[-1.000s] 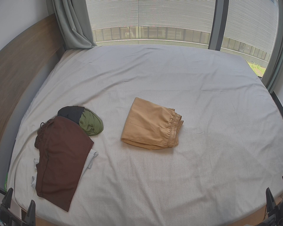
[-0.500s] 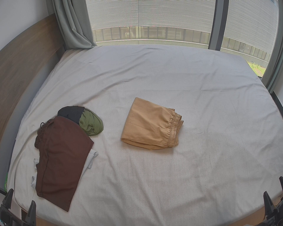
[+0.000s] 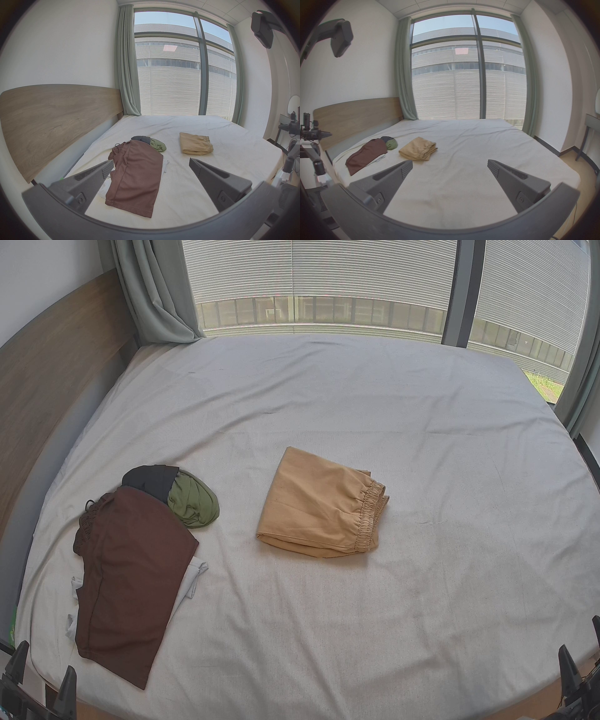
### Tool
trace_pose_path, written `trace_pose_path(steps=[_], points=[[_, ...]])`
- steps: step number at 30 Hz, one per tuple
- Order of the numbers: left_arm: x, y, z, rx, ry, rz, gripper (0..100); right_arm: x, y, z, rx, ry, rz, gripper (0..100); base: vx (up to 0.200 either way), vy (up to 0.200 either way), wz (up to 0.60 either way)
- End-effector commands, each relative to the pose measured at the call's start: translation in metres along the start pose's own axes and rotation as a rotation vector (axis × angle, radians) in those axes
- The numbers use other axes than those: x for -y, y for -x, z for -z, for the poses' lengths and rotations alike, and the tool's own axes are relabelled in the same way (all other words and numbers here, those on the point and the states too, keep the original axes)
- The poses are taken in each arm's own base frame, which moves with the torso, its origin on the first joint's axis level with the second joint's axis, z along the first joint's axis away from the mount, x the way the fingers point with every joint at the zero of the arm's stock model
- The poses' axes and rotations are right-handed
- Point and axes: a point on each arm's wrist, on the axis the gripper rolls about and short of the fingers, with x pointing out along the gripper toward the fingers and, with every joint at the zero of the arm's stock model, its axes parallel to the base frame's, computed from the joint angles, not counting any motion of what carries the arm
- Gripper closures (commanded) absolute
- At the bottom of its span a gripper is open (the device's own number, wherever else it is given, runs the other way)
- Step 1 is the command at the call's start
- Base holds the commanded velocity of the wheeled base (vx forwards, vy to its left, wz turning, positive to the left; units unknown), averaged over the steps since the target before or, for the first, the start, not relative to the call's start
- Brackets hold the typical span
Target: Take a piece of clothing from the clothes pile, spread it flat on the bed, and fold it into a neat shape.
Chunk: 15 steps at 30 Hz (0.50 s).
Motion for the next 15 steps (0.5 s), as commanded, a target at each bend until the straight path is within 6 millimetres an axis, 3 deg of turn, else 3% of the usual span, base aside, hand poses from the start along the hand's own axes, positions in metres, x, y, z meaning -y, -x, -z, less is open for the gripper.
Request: trace_pose_path(steps=[1, 4, 15], points=[[0.0, -0.0005, 0.0051, -0.007, 0.003, -0.001, 0, 0.0027, 0.0004, 0.0105, -0.062, -0.02, 0.116, 0, 0.0, 0.0, 0.0], [0.0, -0.0005, 0.0051, -0.007, 0.003, -0.001, 0, 0.0014, 0.0001, 0.0091, -0.048, 0.052, 0.059, 0, 0.0, 0.0, 0.0], [0.0, -0.0005, 0.0051, -0.007, 0.003, -0.001, 0, 0.0025, 0.0002, 0.0091, -0.045, -0.019, 0.102, 0, 0.0, 0.0, 0.0]])
